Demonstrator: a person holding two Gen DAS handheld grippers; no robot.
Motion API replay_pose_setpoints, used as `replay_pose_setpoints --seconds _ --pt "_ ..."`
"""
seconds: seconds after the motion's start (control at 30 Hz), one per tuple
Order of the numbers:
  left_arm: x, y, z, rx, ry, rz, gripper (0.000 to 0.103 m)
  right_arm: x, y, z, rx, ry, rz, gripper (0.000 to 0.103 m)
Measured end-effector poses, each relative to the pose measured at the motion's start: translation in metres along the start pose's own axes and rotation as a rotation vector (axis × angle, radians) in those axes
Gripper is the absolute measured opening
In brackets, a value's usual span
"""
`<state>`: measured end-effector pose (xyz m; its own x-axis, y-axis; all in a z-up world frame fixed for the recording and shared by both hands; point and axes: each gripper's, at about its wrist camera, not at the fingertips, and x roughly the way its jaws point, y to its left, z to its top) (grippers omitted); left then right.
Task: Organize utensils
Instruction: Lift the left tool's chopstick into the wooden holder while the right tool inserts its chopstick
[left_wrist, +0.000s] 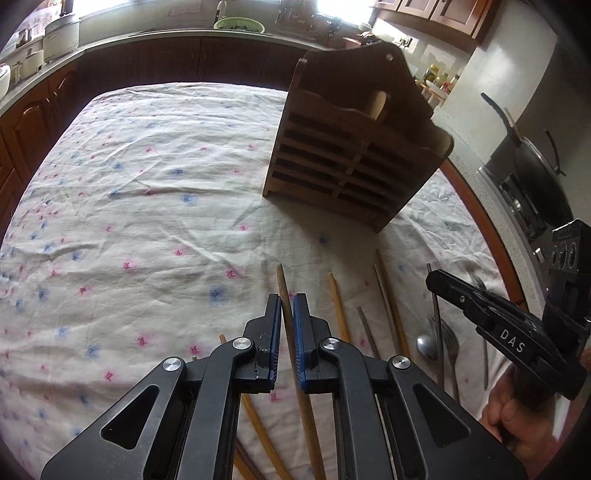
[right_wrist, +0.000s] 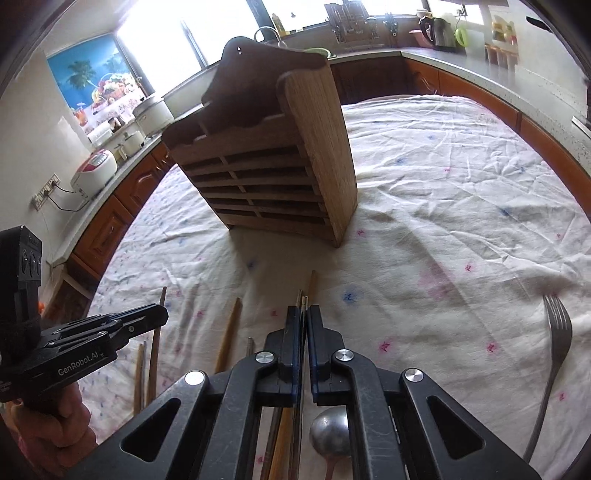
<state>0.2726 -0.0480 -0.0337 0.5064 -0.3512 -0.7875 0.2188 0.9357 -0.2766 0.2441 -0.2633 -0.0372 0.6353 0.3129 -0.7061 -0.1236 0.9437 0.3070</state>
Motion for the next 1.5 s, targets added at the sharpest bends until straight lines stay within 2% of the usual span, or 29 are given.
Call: replay_pose_setpoints --seconds 0.3,0.73,1.17,1.5 --pt "-0.075 -0.008 -0.006 0.003 -0.125 -0.086 0.005 -0.063 0.022 0.007 -0.028 -0.130 0.048 0.004" --pt "-0.146 -0.006 -0.024 0.009 -0.271 -0.153 0.004 -0.123 0.039 0.006 -0.056 -0.268 0.063 0.004" --pt "-0.174 0.003 -0.021 -0.018 -0.400 -0.151 0.004 -0.149 0.048 0.018 -0.067 -0.384 0.068 0.004" --pt "-0.184 0.001 0.017 -0.022 -0.535 -0.132 0.004 -0.148 0.041 0.049 -0.038 -0.463 0.071 0.004"
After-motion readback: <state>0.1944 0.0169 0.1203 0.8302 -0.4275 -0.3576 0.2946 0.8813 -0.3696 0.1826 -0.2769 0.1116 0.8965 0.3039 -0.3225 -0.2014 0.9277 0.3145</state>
